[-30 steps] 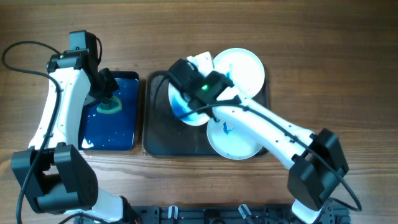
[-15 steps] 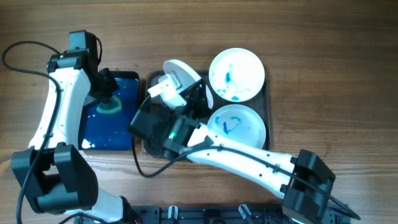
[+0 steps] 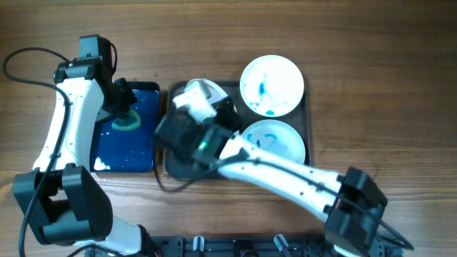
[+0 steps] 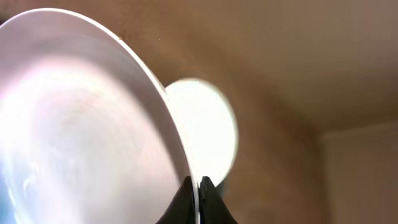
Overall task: Clean dirty plates on tray and stack at the side
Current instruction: 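Lift the cleaned plate with the right gripper and carry it right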
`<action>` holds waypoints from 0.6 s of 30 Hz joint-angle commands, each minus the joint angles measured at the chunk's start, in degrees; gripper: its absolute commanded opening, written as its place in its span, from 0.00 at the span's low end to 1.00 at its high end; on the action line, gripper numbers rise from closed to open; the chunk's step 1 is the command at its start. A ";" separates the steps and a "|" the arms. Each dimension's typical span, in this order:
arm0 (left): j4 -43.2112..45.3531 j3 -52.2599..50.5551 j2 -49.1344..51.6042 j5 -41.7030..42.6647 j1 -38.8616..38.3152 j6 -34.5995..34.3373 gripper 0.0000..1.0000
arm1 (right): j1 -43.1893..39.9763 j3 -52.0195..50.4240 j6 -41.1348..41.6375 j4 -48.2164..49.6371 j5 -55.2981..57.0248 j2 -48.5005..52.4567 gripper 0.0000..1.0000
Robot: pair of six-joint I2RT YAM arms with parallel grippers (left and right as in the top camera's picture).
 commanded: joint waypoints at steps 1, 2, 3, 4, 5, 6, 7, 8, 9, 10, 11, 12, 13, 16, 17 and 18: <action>0.17 0.63 -1.38 5.49 0.09 0.72 0.04 | -8.31 1.60 0.11 0.48 -27.61 -3.85 0.04; 0.15 0.61 -1.38 6.75 -0.15 0.72 0.04 | -11.39 1.60 0.11 0.83 -34.80 -4.98 0.04; 0.17 0.61 -1.38 7.85 -0.63 0.72 0.04 | -16.61 1.60 -0.07 1.27 -44.83 -6.97 0.04; 0.17 0.63 -1.38 8.61 -1.46 0.74 0.04 | -20.33 1.60 -1.14 1.60 -51.32 -8.37 0.04; 0.17 0.61 -1.38 8.61 -2.05 0.72 0.04 | -24.26 1.60 -1.95 1.75 -57.00 -9.84 0.04; 0.15 0.61 -1.38 8.59 -3.30 0.72 0.04 | -27.56 1.60 -2.64 1.62 -60.30 -11.13 0.04; 0.17 0.61 -1.38 8.59 -5.31 0.72 0.04 | -35.43 1.60 -2.93 0.35 -65.59 -14.32 0.04; 0.24 0.61 -1.38 8.59 -6.58 0.72 0.04 | -39.45 1.60 -3.10 -0.57 -66.88 -15.89 0.04; 0.50 0.61 -1.38 8.59 -8.11 0.70 0.04 | -43.60 1.60 -3.58 -1.66 -67.78 -17.31 0.05; 0.90 0.63 -1.38 8.57 -9.35 0.70 0.04 | -47.71 1.60 -4.44 -3.06 -68.43 -18.51 0.04; 1.38 0.61 -1.38 8.57 -10.49 0.70 0.04 | -51.63 1.60 -4.52 -4.79 -68.32 -19.37 0.04; 1.95 0.61 -1.38 8.57 -11.52 0.70 0.04 | -56.19 1.60 -4.87 -7.30 -67.87 -19.87 0.04; 2.60 0.61 -1.38 8.57 -12.50 0.70 0.04 | -60.61 1.57 -4.85 -9.86 -66.10 -19.87 0.04; 3.74 0.63 -1.38 8.57 -14.05 0.70 0.04 | -70.29 -0.66 -5.70 -11.82 -62.71 -19.26 0.04; 3.93 0.63 -1.38 8.57 -14.12 0.70 0.04 | -73.59 -3.39 -5.18 -10.93 -60.48 -19.21 0.04; 3.93 0.63 -1.38 8.57 -14.12 0.70 0.04 | -75.54 -5.77 -4.11 -10.03 -59.25 -19.17 0.04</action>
